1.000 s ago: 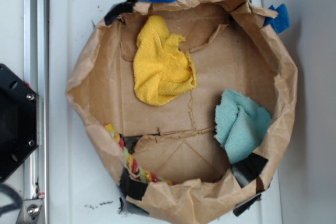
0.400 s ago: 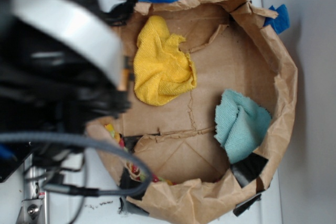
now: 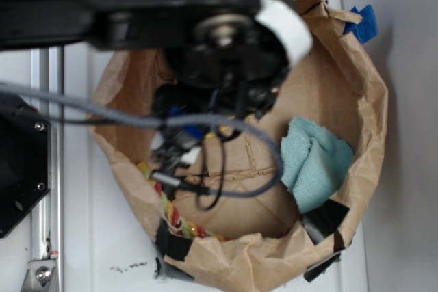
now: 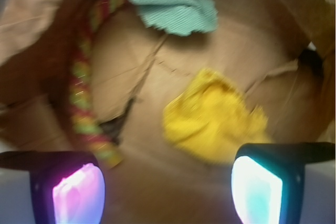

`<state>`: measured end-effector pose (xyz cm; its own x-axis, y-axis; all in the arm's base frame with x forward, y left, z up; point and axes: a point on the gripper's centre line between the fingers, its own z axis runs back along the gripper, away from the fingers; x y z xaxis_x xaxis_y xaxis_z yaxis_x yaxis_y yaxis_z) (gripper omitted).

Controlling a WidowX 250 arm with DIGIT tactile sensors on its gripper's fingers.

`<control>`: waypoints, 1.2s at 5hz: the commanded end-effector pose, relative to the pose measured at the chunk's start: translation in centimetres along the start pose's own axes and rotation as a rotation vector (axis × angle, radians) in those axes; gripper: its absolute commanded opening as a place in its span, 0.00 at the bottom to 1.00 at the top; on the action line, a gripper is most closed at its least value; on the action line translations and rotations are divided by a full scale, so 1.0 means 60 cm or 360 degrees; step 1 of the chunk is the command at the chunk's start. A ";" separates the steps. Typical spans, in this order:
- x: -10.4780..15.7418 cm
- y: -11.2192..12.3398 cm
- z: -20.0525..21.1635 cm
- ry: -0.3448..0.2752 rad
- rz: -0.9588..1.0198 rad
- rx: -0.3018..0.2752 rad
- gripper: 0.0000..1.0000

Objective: Grab the yellow cloth.

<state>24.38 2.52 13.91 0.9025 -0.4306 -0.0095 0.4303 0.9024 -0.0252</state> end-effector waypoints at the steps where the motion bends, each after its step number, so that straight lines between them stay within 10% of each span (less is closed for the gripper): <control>1: 0.007 0.048 -0.058 -0.0099 -0.0123 0.0018 1.00; 6: 0.018 0.023 -0.195 0.0024 -0.0235 0.0052 0.98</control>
<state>25.62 4.21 2.02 0.8404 -0.5412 -0.0303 0.5413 0.8408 -0.0026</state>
